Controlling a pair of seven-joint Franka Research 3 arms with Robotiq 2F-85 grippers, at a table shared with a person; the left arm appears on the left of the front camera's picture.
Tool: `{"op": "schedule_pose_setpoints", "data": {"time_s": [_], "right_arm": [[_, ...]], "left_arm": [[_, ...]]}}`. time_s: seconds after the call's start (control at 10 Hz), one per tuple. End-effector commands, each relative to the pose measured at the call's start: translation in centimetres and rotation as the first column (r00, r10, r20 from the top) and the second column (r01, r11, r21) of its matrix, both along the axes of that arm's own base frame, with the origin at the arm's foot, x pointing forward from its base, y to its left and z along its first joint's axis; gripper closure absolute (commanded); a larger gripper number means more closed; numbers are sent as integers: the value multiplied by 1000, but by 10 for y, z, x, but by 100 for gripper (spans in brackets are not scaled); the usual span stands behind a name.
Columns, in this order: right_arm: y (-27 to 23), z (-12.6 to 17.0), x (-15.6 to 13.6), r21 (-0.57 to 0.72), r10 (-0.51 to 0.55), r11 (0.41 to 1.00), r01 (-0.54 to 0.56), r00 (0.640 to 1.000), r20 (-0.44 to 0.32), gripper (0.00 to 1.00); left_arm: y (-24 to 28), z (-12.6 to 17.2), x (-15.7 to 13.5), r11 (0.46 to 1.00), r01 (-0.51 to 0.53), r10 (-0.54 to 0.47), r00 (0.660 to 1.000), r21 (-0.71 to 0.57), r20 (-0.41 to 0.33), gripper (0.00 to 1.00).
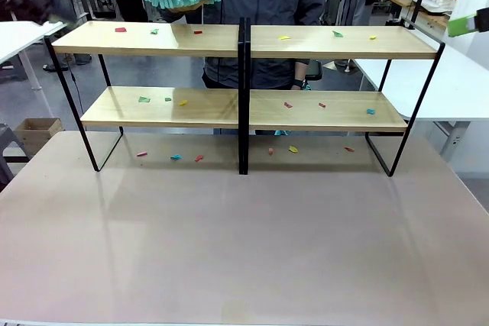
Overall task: Clean the shelves.
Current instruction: Pick up the Duster when the human hands it over.
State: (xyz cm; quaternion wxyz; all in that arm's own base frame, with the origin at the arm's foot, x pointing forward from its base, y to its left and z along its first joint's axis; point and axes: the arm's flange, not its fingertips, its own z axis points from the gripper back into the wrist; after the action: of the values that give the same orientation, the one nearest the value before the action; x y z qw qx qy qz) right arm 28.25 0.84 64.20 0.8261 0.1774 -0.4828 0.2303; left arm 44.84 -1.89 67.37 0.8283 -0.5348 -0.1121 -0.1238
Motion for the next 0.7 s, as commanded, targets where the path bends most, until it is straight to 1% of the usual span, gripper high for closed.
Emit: {"op": "schedule_pose_setpoints", "data": {"time_s": [0.0, 0.1, 0.2, 0.3, 0.4, 0.5, 0.6], "right_arm": [[-1, -1, 0, -3, 5, 1000, -5, 1000, 1, 0], [-1, -1, 0, -3, 5, 1000, -5, 1000, 1, 0], [-1, -1, 0, -3, 5, 1000, -5, 1000, 1, 0], [-1, -1, 0, -3, 5, 1000, -5, 1000, 1, 0], [-1, -1, 0, -3, 5, 1000, -5, 1000, 1, 0], [-1, -1, 0, -3, 5, 1000, -5, 1000, 1, 0], [-1, -1, 0, -3, 5, 1000, -5, 1000, 1, 0]], "left_arm": [[10, -11, -29, 992, -64, 53, 993, 107, 106, 0], [0, 0, 0, 1000, 0, 0, 1000, 0, 0, 0], [-10, -7, 7, 990, 71, -83, 992, -118, -93, 0], [-17, -5, 27, 974, 56, -98, 978, -221, -187, 0], [-23, -7, 44, 965, -7, -59, 968, -262, -245, 0], [-26, -13, 58, 961, -62, -17, 959, -270, -283, 0], [-28, -24, 70, 959, -73, -26, 940, -275, -340, 0]]}}
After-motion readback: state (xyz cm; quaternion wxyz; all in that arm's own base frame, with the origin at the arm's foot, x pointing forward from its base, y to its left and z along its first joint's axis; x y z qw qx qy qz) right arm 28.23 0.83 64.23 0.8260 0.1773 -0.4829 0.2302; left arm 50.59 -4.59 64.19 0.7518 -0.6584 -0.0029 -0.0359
